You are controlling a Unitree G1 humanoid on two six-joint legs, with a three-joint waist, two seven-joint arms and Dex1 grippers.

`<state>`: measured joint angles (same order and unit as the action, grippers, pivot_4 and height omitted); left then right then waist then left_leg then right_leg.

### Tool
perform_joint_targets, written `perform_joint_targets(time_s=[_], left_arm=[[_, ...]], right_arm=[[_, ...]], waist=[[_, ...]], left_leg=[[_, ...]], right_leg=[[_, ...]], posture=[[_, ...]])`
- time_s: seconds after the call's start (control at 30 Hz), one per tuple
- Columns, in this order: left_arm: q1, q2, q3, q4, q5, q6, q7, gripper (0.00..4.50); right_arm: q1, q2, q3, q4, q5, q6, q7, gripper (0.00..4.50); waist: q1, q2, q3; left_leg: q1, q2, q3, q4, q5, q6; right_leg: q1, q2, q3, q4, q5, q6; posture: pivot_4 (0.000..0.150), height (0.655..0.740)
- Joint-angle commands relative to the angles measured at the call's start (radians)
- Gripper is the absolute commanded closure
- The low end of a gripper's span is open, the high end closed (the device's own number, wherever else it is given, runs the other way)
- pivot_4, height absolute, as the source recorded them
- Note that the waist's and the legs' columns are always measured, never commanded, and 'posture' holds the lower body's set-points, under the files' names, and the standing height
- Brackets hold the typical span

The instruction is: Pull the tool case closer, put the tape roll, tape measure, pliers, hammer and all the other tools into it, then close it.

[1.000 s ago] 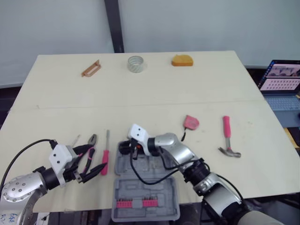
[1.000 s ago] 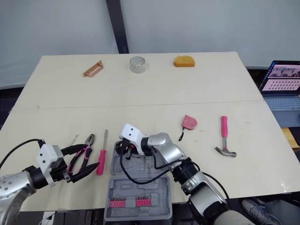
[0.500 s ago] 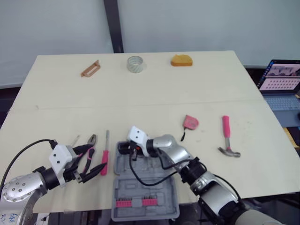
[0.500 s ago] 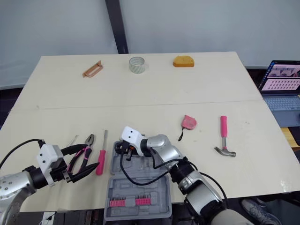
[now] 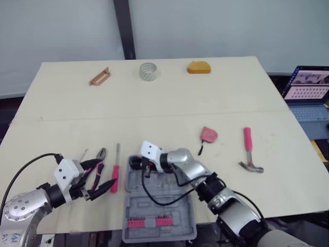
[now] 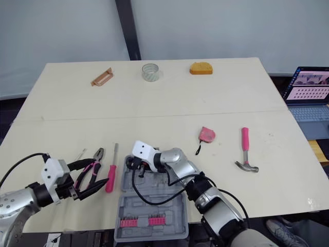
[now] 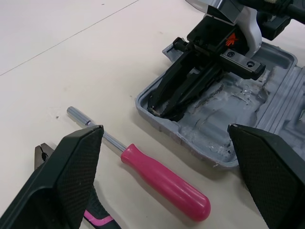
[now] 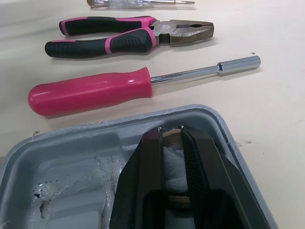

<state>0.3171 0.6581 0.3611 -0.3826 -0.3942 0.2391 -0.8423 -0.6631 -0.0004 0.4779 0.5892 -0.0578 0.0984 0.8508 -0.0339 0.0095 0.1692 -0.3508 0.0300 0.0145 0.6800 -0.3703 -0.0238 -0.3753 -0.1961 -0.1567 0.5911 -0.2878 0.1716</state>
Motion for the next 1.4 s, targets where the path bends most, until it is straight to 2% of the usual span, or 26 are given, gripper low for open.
perform_joint_targets(time_s=[0.03,0.13,0.27,0.37,0.53,0.63,0.77,0.9,1.03,1.17,1.4], left_arm=[[-0.009,0.009,0.0,-0.009,-0.002,-0.016,-0.002,0.0],[-0.016,0.006,-0.005,-0.004,-0.002,-0.015,0.0,0.0],[-0.033,-0.004,-0.008,0.007,-0.001,-0.01,0.02,0.0],[-0.035,-0.008,0.017,0.032,-0.011,-0.002,0.034,0.0],[0.015,-0.003,0.146,0.119,-0.047,-0.003,0.034,0.0],[0.056,0.007,0.221,0.187,-0.045,-0.022,0.029,0.0],[0.087,0.034,0.311,0.289,-0.043,-0.052,0.002,0.0],[0.103,0.056,0.367,0.379,-0.039,-0.083,-0.017,0.0],[0.12,0.082,0.425,0.523,-0.028,-0.14,-0.037,0.0],[0.122,0.085,0.432,0.562,-0.029,-0.166,-0.039,0.0],[0.117,0.082,0.419,0.573,-0.027,-0.176,-0.034,0.0]], right_arm=[[0.042,0.001,-0.02,0.019,0.022,0.016,0.024,3.8],[0.053,0.009,-0.075,-0.082,0.11,0.033,0.078,3.8],[0.083,-0.042,-0.158,-0.282,0.223,0.129,0.123,3.8],[0.131,-0.151,-0.229,-0.449,0.308,0.224,0.162,2.5],[0.292,-0.472,-0.416,-0.641,0.449,0.369,0.277,0.01],[0.393,-0.64,-0.54,-0.637,0.504,0.397,0.328,0.01],[0.485,-0.778,-0.659,-0.538,0.515,0.373,0.366,0.01],[0.532,-0.834,-0.713,-0.458,0.498,0.329,0.371,0.01],[0.596,-0.893,-0.797,-0.304,0.462,0.245,0.349,0.01],[0.609,-0.917,-0.838,-0.167,0.444,0.17,0.341,0.01],[0.601,-0.928,-0.848,-0.068,0.424,0.104,0.332,0.01]], waist=[[0.0,0.0,0.0],[0.003,0.0,0.0],[0.004,0.001,0.0],[0.007,0.001,0.001],[0.014,0.0,0.001],[0.015,0.0,0.001],[0.008,-0.001,0.002],[0.009,-0.002,0.002],[0.013,-0.002,0.003],[0.016,-0.004,0.004],[0.008,-0.004,0.004]], left_leg=[[0.0,0.0,0.0,0.0,0.0,0.0],[0.0,0.0,0.0,0.0,0.0,0.0],[-0.002,0.0,0.0,0.0,0.0,0.0],[-0.002,0.0,0.0,0.0,0.0,0.0],[-0.003,0.0,0.0,0.0,-0.001,0.001],[-0.003,0.0,0.002,0.0,-0.002,0.001],[-0.002,0.001,0.005,0.0,-0.002,0.002],[-0.001,0.001,0.007,0.0,-0.003,0.002],[-0.002,0.001,0.007,0.0,-0.003,0.002],[-0.001,0.001,0.009,0.001,-0.004,0.003],[0.0,0.002,0.01,0.001,-0.004,0.003]], right_leg=[[0.0,0.0,0.0,0.0,0.0,0.0],[0.0,0.0,0.0,0.0,0.0,0.0],[-0.001,0.0,0.0,-0.001,0.0,0.0],[-0.001,0.0,0.0,-0.001,0.0,0.0],[-0.001,0.0,-0.001,-0.002,0.0,0.0],[-0.001,0.0,-0.001,-0.004,0.0,0.0],[-0.001,0.0,-0.001,-0.005,0.0,0.0],[-0.001,0.0,-0.001,-0.005,0.0,0.0],[-0.001,0.0,-0.001,-0.005,0.0,0.0],[-0.001,-0.001,-0.001,-0.006,0.0,0.0],[-0.001,-0.001,-0.001,-0.006,0.0,0.0]], posture=[[0.15,0.74],[0.15,0.74],[0.15,0.74],[0.15,0.74],[0.15,0.74],[0.15,0.74],[0.15,0.74],[0.15,0.74],[0.15,0.74],[0.15,0.74],[0.15,0.74]])
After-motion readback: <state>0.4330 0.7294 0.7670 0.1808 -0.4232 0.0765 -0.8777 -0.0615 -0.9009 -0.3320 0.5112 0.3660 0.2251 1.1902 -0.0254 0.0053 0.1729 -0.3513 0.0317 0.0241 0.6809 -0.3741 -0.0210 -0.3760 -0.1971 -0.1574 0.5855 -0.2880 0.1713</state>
